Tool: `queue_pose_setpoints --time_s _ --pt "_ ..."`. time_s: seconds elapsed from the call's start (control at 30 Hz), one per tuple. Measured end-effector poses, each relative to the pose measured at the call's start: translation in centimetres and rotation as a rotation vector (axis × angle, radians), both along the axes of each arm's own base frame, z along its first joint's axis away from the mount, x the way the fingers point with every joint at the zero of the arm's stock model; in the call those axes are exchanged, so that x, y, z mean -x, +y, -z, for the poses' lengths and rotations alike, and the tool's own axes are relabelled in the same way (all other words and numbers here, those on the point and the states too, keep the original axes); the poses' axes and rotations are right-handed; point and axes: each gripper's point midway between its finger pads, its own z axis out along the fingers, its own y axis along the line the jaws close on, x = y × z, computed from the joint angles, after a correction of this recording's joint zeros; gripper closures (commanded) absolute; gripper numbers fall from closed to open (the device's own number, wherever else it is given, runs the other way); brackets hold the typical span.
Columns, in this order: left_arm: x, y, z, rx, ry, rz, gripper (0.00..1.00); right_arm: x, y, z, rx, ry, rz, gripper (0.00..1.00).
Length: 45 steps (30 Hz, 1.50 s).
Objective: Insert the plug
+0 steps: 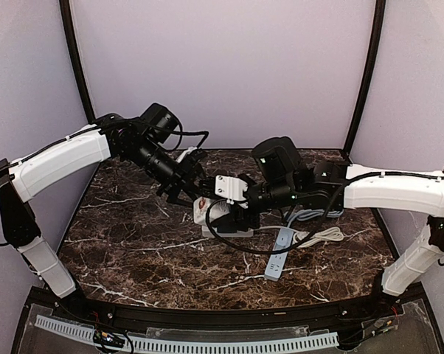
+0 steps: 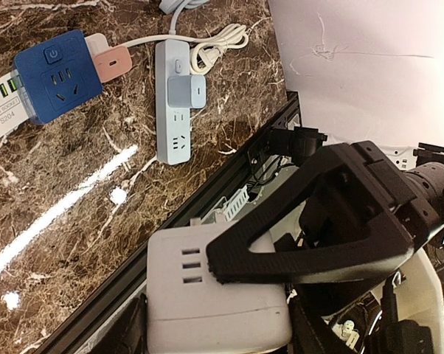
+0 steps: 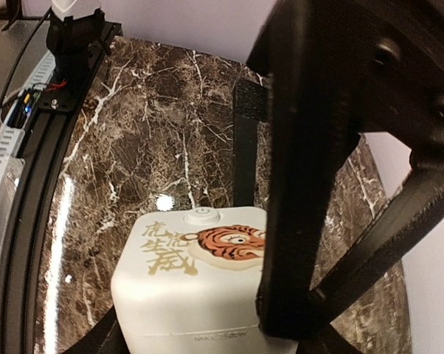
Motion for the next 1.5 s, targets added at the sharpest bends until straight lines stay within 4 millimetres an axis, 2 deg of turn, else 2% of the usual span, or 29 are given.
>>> queue_pose_setpoints --time_s 0.1,0.23,0.37,0.43,0.5,0.63,0.73,0.9,1.13,1.5 --pt "-0.1 0.0 0.0 0.002 -0.002 -0.002 0.69 0.1 0.0 0.0 -0.004 0.014 0.001 0.66" --pt "-0.2 0.0 0.0 0.004 0.005 -0.011 0.63 0.1 0.1 0.0 -0.010 0.023 0.007 0.75" --pt "-0.3 -0.1 0.1 0.005 0.011 -0.020 0.37 0.1 0.1 0.1 -0.014 0.043 0.020 0.81" --pt "-0.5 -0.1 0.1 0.005 0.011 -0.033 0.12 0.0 0.1 0.0 -0.020 0.053 0.033 0.82" --pt "-0.8 -0.4 -0.3 0.022 0.008 -0.049 0.03 -0.2 0.1 -0.1 -0.026 0.056 0.053 0.83" --pt "-1.0 -0.4 -1.6 0.068 -0.017 -0.081 0.02 -0.6 -0.1 0.2 -0.027 0.074 0.091 0.84" --pt "-1.0 -0.2 -2.0 0.081 -0.022 -0.100 0.06 -0.8 0.0 0.0 -0.043 0.085 0.113 0.85" --pt "-1.5 -0.1 -1.7 0.070 -0.036 -0.123 0.17 -1.1 0.0 -0.1 -0.053 0.103 0.147 0.85" --pt "-1.6 0.1 -1.2 0.055 -0.043 -0.129 0.23 -1.2 -0.1 -0.1 -0.063 0.128 0.170 0.86" --pt "-1.1 -0.3 -0.6 0.033 -0.060 -0.112 0.24 -2.0 -0.1 -0.6 -0.080 0.152 0.196 0.88"
